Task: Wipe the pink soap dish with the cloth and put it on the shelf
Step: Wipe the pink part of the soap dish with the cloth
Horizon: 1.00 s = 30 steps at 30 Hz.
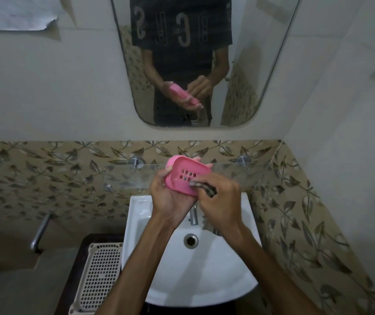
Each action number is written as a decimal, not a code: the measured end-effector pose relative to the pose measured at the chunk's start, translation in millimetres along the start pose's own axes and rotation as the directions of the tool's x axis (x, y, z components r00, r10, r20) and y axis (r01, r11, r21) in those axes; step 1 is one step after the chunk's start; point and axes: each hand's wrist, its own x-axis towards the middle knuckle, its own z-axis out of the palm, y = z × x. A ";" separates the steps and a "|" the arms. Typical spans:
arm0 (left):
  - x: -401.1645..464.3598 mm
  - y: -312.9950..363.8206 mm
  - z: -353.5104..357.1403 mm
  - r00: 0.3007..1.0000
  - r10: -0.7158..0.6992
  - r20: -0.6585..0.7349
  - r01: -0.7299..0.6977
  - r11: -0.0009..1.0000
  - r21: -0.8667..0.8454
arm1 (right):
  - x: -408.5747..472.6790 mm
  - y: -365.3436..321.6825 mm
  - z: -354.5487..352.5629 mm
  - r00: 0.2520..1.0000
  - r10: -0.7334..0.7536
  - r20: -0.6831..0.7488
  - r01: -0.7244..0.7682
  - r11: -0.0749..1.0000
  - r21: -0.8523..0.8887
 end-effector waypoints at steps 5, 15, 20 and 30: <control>-0.2 1.0 2.9 1.000 0.011 -0.006 -0.011 1.000 -0.018 | 12.2 5.7 -7.0 0.995 -0.023 -0.093 0.023 1.000 -0.002; 1.8 3.2 -4.7 1.000 -0.017 0.026 0.017 1.000 0.020 | -1.7 6.8 -5.8 0.992 -0.106 0.070 0.109 0.993 -0.045; 1.9 0.4 0.5 1.000 0.024 0.016 -0.024 0.998 0.051 | -3.3 9.1 -10.3 1.000 0.021 0.009 -0.020 0.997 -0.074; -0.4 -2.8 10.3 0.998 0.070 0.004 -0.070 0.997 0.029 | -6.6 2.3 -15.2 0.986 0.148 0.076 -0.145 0.989 -0.041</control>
